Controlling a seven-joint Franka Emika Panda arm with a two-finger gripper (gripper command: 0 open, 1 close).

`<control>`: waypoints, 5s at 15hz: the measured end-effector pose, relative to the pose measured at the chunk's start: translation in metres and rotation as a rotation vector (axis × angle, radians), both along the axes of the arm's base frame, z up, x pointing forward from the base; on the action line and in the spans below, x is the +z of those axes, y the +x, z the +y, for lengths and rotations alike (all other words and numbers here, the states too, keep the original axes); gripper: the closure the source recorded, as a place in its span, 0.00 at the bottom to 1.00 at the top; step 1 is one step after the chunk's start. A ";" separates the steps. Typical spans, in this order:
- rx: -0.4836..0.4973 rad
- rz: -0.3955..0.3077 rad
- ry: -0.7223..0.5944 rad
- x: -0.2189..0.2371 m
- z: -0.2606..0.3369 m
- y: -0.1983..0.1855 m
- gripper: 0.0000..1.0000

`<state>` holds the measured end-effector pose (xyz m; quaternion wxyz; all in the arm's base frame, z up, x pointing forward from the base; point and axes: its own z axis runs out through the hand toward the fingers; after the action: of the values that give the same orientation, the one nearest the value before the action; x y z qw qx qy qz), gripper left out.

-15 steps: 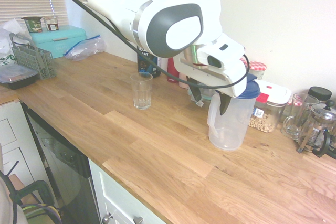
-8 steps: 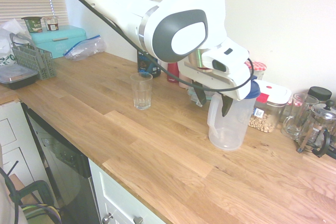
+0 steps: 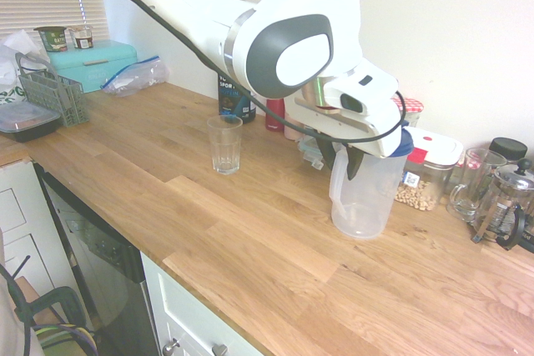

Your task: Pour me some water

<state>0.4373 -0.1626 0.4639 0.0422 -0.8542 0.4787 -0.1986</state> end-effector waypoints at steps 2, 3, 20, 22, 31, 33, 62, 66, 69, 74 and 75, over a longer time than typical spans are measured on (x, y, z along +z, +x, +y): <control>0.000 0.000 0.000 0.000 0.000 0.000 1.00; 0.000 0.000 0.000 0.000 0.000 0.000 1.00; 0.398 0.080 -0.030 0.108 0.073 -0.097 1.00; 0.519 0.126 -0.049 0.108 0.102 -0.100 1.00; 0.978 0.384 -0.208 0.104 0.192 -0.059 1.00; 1.042 0.465 -0.284 0.101 0.206 -0.041 1.00; 1.162 0.947 -0.886 0.060 0.308 0.060 1.00; 1.155 0.760 -0.766 0.124 0.293 0.031 1.00; 1.091 0.620 -0.609 0.174 0.244 -0.006 1.00; 0.911 0.466 -0.421 0.199 0.173 0.015 1.00; 0.864 0.444 -0.386 0.194 0.152 0.017 1.00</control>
<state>0.4545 -0.0108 0.6575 -0.1404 -0.9876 0.0350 -0.0616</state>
